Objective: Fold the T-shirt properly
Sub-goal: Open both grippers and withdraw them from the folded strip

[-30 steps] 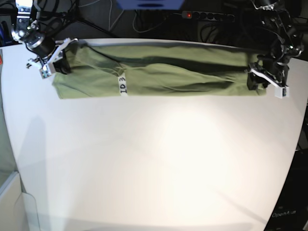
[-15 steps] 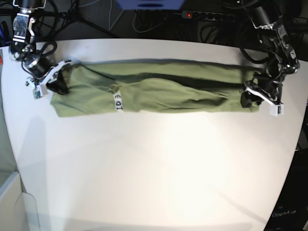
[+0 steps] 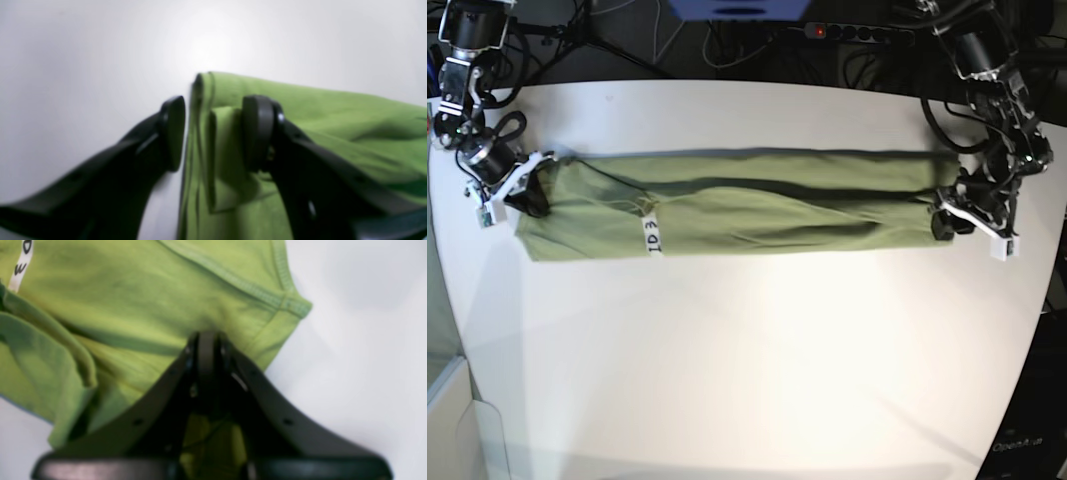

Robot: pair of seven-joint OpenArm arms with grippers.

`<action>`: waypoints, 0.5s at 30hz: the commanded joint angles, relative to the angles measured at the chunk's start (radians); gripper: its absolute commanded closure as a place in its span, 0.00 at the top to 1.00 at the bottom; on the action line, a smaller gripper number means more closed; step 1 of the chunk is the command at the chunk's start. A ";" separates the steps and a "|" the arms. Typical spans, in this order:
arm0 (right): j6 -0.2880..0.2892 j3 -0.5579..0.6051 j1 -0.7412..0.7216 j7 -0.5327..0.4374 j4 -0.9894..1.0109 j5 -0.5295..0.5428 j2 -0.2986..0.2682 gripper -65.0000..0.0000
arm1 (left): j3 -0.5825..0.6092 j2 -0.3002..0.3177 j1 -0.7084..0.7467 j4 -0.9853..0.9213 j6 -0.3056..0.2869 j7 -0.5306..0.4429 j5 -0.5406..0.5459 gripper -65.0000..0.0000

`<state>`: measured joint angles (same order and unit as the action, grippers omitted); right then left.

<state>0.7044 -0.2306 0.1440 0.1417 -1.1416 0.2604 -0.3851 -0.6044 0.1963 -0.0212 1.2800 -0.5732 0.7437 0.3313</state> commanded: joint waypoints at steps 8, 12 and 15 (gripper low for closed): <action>-0.029 -0.002 0.010 0.062 0.005 -0.054 -0.013 0.02 | -0.028 0.013 -0.035 0.102 -0.012 0.047 0.056 0.41; -0.029 -0.005 0.013 0.062 -0.001 -0.054 -0.013 0.02 | -0.150 0.015 -0.009 0.204 -0.014 0.127 0.116 0.41; -0.029 -0.008 0.015 0.062 -0.002 -0.054 -0.013 0.02 | -0.251 0.030 0.005 0.249 -0.015 0.179 0.131 0.41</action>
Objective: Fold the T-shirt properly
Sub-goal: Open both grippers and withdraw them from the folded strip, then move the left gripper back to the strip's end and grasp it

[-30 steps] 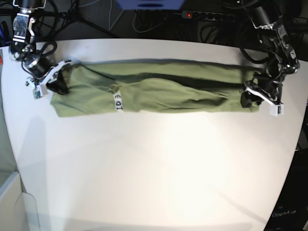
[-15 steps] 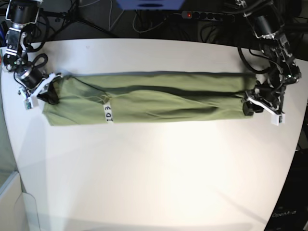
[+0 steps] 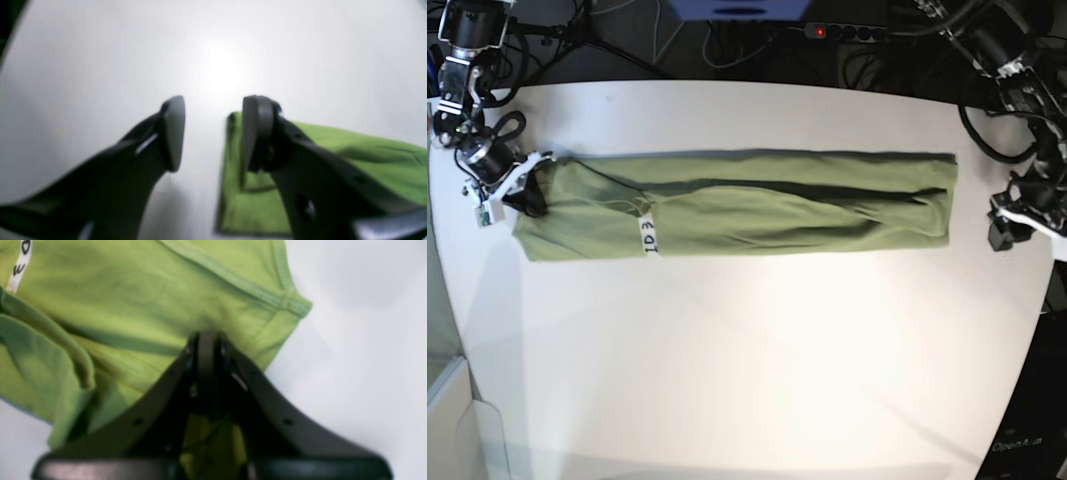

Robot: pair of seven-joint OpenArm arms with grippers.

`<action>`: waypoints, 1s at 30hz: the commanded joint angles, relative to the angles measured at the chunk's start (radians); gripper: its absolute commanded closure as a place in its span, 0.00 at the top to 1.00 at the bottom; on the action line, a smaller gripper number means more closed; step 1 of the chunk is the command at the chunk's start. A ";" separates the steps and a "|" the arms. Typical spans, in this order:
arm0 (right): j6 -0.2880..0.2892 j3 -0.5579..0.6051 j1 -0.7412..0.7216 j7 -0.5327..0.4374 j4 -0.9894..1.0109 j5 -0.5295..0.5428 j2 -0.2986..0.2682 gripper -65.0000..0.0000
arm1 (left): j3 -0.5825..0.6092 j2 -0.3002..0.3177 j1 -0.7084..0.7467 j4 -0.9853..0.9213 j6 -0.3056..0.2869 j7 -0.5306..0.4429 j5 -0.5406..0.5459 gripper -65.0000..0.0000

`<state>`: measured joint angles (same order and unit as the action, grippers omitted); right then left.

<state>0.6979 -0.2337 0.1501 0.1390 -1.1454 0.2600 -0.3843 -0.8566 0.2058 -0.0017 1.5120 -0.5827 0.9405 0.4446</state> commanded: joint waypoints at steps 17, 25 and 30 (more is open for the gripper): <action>-0.022 -0.097 0.125 0.063 -0.262 -0.054 0.031 0.04 | 0.029 0.025 0.147 -0.097 -0.007 -0.024 0.016 0.41; -0.022 -0.092 0.122 0.064 -0.238 -0.054 0.029 0.29 | 0.030 0.022 0.084 -0.097 -0.007 -0.013 0.024 0.49; -0.022 -0.091 0.121 0.064 -0.238 -0.054 0.031 0.29 | 0.043 0.022 0.068 -0.097 -0.007 -0.010 0.139 0.86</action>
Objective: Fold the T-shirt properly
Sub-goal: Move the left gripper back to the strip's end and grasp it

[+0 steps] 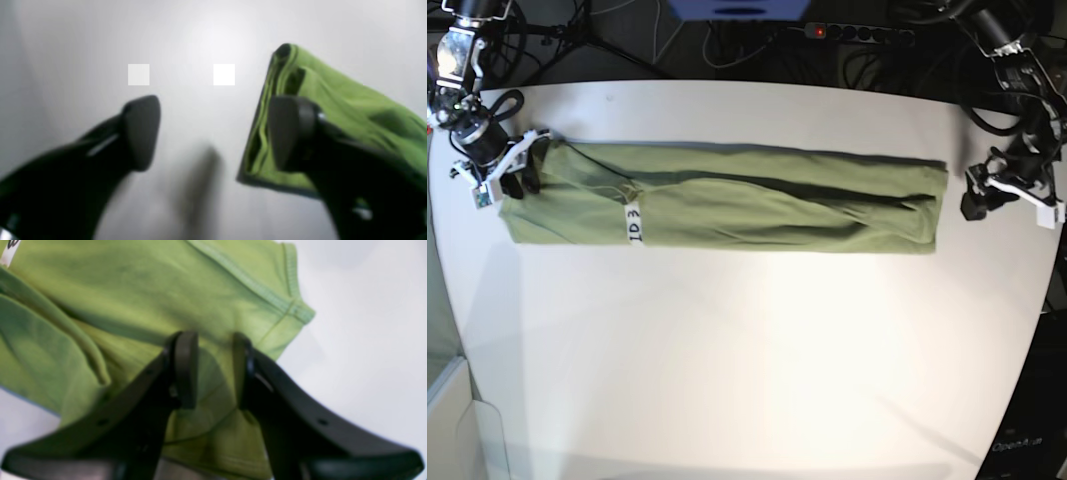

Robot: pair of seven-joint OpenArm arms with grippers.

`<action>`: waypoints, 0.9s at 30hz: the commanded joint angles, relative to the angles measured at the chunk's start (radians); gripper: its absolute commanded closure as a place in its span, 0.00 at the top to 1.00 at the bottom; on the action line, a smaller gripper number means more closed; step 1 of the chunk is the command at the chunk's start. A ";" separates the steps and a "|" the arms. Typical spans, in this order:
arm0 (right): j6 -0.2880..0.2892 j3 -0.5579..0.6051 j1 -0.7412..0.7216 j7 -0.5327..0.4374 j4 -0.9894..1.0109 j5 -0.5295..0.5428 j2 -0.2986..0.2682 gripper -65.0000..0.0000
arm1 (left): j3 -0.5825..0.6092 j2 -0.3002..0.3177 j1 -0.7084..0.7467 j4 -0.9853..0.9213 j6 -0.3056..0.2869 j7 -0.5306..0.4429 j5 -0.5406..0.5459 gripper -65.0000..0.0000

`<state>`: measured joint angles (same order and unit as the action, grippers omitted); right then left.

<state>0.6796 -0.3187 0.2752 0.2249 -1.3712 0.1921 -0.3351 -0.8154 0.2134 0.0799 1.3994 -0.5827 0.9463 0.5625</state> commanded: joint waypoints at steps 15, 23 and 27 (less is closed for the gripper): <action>-0.004 -0.006 -0.007 -0.022 -0.012 0.014 -0.019 0.29 | 0.209 0.024 -0.042 -0.010 -0.001 -0.019 0.083 1.00; -0.004 -0.006 -0.009 -0.022 -0.012 0.014 -0.019 0.29 | 0.218 0.025 -0.067 -0.153 -0.004 -0.025 0.083 1.00; -0.004 -0.006 -0.009 -0.022 -0.012 0.014 -0.019 0.29 | 0.219 0.025 -0.064 -0.153 -0.004 -0.016 0.083 0.92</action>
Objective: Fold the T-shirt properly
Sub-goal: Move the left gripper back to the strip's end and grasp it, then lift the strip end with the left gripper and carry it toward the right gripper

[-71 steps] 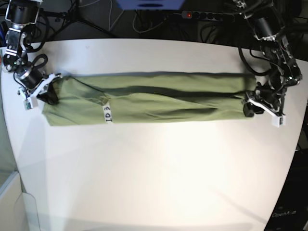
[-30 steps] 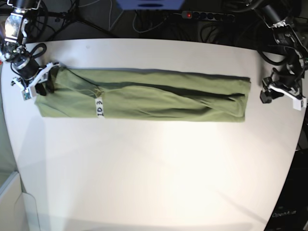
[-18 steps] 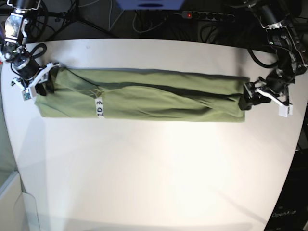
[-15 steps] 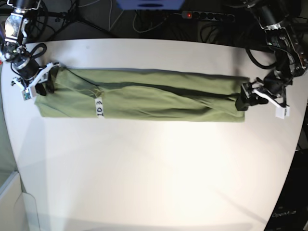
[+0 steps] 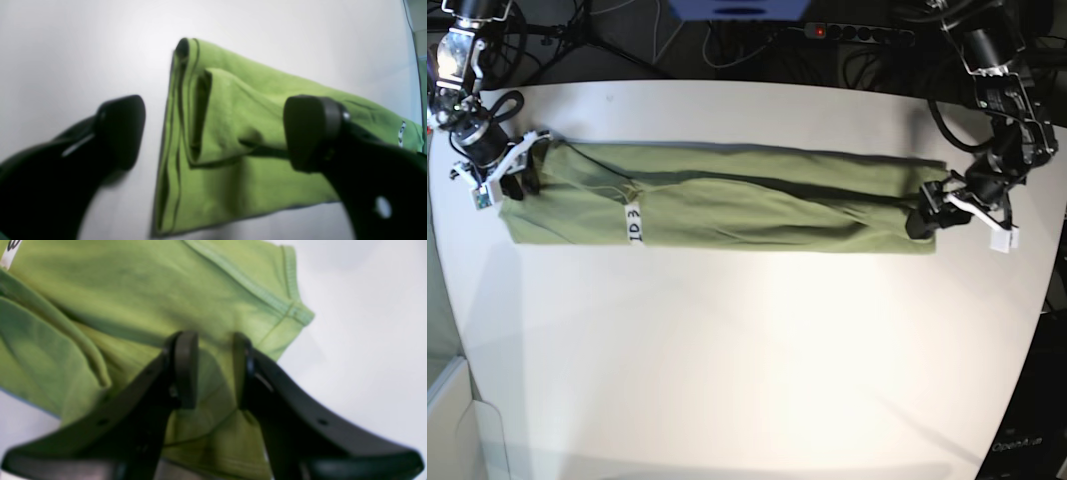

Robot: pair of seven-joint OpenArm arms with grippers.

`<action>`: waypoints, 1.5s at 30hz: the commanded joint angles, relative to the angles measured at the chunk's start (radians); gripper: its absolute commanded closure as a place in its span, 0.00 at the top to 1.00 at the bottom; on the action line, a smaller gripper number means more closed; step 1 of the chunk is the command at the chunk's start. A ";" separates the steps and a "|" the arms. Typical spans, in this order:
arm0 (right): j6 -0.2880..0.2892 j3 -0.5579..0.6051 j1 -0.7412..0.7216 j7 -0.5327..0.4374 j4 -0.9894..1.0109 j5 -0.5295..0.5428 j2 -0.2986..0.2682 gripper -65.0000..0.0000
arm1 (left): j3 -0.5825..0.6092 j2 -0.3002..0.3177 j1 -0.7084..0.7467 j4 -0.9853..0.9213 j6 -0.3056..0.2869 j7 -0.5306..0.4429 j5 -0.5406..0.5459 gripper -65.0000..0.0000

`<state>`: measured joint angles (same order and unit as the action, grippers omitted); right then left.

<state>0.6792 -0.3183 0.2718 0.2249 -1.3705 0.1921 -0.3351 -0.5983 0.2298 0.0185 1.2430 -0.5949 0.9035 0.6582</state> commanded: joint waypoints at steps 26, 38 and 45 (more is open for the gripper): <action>-0.003 -0.006 -0.007 -0.022 -0.013 0.014 -0.005 0.28 | 0.002 -0.002 -0.047 0.014 0.008 0.049 -0.110 0.05; -0.003 -0.005 -0.006 -0.022 -0.013 0.014 -0.005 0.01 | -0.007 -0.036 -0.050 0.294 0.011 0.147 -0.108 0.04; -0.003 -0.005 -0.006 -0.020 -0.013 0.013 -0.005 0.01 | -0.007 -0.103 -0.075 0.469 0.011 0.271 -0.108 0.04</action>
<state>0.6792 -0.3172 0.2718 0.2253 -1.3705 0.1921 -0.3237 -0.6044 0.1158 -0.0391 1.6955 -0.5789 1.1950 0.5323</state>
